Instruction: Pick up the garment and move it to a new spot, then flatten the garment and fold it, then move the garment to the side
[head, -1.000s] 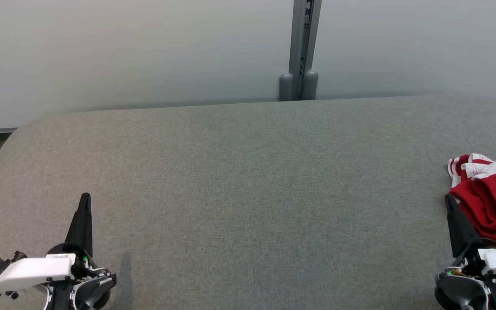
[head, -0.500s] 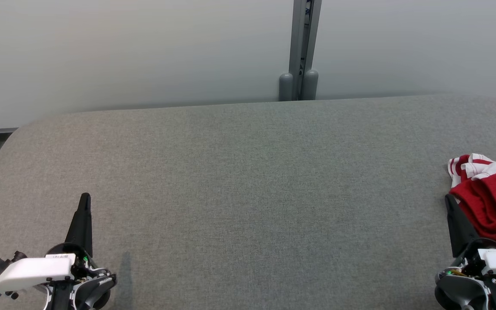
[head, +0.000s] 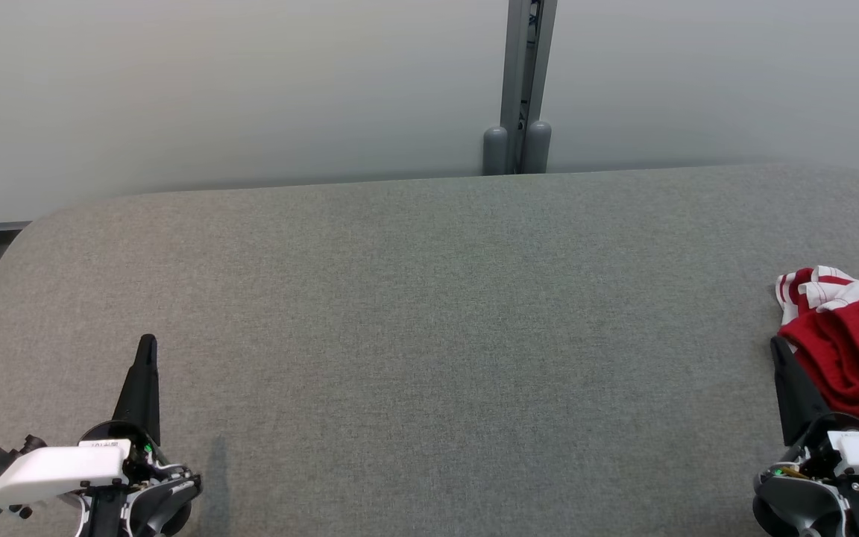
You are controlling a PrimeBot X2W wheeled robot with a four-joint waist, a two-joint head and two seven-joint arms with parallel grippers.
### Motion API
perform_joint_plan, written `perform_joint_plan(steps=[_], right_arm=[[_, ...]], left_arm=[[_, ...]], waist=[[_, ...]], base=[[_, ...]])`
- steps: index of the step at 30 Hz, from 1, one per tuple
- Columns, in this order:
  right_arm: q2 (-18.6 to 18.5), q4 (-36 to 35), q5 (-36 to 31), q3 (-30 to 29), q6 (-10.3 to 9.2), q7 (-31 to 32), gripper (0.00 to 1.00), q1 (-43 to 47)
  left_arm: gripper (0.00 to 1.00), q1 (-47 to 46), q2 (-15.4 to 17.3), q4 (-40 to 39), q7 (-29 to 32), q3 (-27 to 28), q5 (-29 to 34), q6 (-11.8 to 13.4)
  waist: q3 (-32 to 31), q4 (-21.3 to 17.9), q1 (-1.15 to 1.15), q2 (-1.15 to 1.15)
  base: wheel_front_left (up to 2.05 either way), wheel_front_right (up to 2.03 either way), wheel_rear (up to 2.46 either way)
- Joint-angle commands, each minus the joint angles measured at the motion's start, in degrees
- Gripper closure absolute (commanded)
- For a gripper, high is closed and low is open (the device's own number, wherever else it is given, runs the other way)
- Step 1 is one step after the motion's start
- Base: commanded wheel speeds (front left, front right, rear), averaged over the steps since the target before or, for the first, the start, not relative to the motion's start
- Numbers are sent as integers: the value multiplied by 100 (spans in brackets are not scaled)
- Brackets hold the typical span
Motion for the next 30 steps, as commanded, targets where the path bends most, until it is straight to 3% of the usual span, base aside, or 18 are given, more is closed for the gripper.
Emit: perform_joint_plan(steps=[1,30], right_arm=[[-31,14,14,-8,4,9,100,-47],[-31,14,15,-7,4,9,100,-47]], left_arm=[[100,-74,9,4,16,24,10,-27],[100,-76,2,3,22,35,23,-27]], waist=[[0,0,0,0],[0,0,0,0]], base=[[0,0,0],[0,0,0]])
